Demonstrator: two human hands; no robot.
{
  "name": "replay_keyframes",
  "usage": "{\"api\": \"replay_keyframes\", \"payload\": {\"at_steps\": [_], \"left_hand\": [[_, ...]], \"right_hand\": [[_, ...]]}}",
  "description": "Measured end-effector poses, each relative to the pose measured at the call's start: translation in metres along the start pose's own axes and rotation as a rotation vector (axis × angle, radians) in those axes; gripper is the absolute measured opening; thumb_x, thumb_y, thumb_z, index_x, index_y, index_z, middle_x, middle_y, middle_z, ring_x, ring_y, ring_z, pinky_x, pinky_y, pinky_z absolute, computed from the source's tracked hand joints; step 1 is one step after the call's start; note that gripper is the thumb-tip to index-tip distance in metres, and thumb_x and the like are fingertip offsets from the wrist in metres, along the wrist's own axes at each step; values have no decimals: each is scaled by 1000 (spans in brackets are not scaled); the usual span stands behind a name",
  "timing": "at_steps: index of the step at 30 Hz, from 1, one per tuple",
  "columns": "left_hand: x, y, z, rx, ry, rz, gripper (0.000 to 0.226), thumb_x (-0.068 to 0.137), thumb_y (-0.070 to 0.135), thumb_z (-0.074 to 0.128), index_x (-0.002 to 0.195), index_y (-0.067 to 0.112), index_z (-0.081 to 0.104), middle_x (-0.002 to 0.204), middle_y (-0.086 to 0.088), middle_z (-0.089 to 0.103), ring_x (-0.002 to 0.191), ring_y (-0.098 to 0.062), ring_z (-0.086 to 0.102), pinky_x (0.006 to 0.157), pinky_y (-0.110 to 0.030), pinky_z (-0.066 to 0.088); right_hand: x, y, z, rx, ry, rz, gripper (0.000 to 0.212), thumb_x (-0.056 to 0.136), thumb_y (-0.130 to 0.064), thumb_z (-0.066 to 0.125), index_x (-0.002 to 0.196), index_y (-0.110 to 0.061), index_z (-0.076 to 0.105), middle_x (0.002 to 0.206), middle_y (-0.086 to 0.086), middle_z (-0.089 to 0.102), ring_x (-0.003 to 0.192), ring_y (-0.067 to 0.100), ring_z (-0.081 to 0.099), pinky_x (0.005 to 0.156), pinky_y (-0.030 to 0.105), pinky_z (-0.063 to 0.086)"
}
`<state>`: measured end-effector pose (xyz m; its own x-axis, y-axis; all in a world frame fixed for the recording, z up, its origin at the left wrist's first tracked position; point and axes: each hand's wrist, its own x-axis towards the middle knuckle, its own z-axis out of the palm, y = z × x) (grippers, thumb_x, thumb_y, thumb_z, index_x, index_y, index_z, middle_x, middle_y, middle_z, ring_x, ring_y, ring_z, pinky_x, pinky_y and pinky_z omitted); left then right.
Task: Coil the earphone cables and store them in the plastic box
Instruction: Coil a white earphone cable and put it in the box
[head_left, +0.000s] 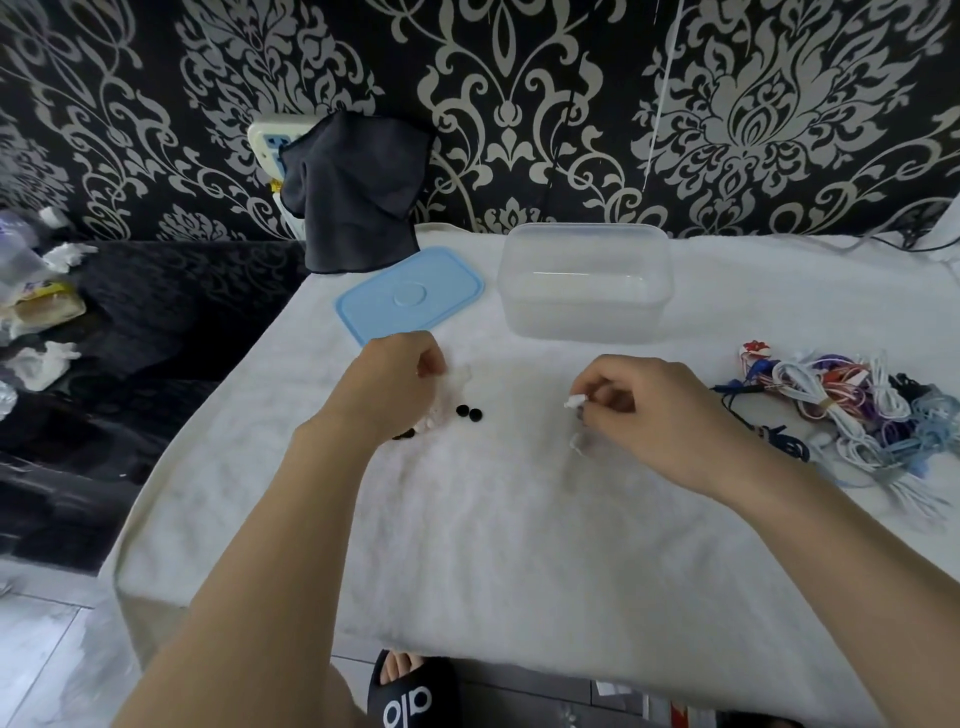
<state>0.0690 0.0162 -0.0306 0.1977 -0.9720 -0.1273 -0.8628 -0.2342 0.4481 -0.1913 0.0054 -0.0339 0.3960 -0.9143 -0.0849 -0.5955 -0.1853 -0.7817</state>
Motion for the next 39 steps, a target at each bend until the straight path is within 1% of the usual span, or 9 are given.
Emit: {"api": "replay_keyframes", "payload": {"at_steps": [3,6,8,14,20,25,27,34,39], "left_hand": [[-6,-6,-11,2,9,-38,31,93,0,45,98,21,68,105,4,66,81,-12,58,61,-17,42],[-15,-8,-15,-23,-136,-56,17,89,7,58,92,21,68,97,3,68,71,-12,62,60,-21,47],[-19,-7,-15,-37,-200,-44,8,85,13,69,89,20,68,94,2,69,70,-13,63,62,-22,51],[-22,-7,-7,6,-196,10,11,79,14,75,83,21,67,92,3,68,71,-9,56,61,-19,46],[-20,-8,-4,13,-154,39,8,84,14,69,84,22,66,90,4,67,75,-14,58,66,-25,49],[-19,-4,-4,-8,-106,94,6,86,12,67,85,17,63,94,5,66,69,-7,51,61,-20,41],[-19,-4,-3,12,-109,85,5,85,12,66,86,17,63,96,4,67,70,-8,52,63,-21,42],[-20,1,-7,-11,-84,92,14,88,10,63,84,22,57,96,4,65,70,-13,59,59,-23,42],[-25,14,-8,-124,-70,127,22,92,10,60,99,29,67,91,8,65,71,-10,61,60,-20,49]], "right_hand": [[0,-5,8,68,7,-23,10,92,-21,67,85,-28,70,78,-8,71,72,8,67,70,34,55],[2,-14,19,224,-4,-33,8,92,-16,66,89,-22,70,79,-3,71,70,15,71,73,39,61],[2,-18,25,269,-6,-28,7,93,-16,66,91,-21,70,82,-2,71,69,14,71,73,41,61],[5,-18,36,303,5,2,9,93,-17,66,92,-25,72,84,-2,72,66,13,69,75,45,61],[8,-15,38,321,2,25,13,94,-16,64,96,-24,73,83,-3,74,64,13,67,71,45,62],[10,-13,37,361,19,49,8,93,-20,66,95,-25,73,87,-2,74,62,10,65,66,38,60],[11,-13,37,358,25,49,8,93,-20,67,94,-26,72,89,-3,73,61,9,64,64,32,56],[9,-15,35,357,20,57,9,92,-19,66,96,-24,72,86,-5,73,60,8,63,65,30,55],[8,-22,34,393,32,65,10,93,-19,64,96,-24,72,85,-4,74,61,9,64,61,25,49]]}}
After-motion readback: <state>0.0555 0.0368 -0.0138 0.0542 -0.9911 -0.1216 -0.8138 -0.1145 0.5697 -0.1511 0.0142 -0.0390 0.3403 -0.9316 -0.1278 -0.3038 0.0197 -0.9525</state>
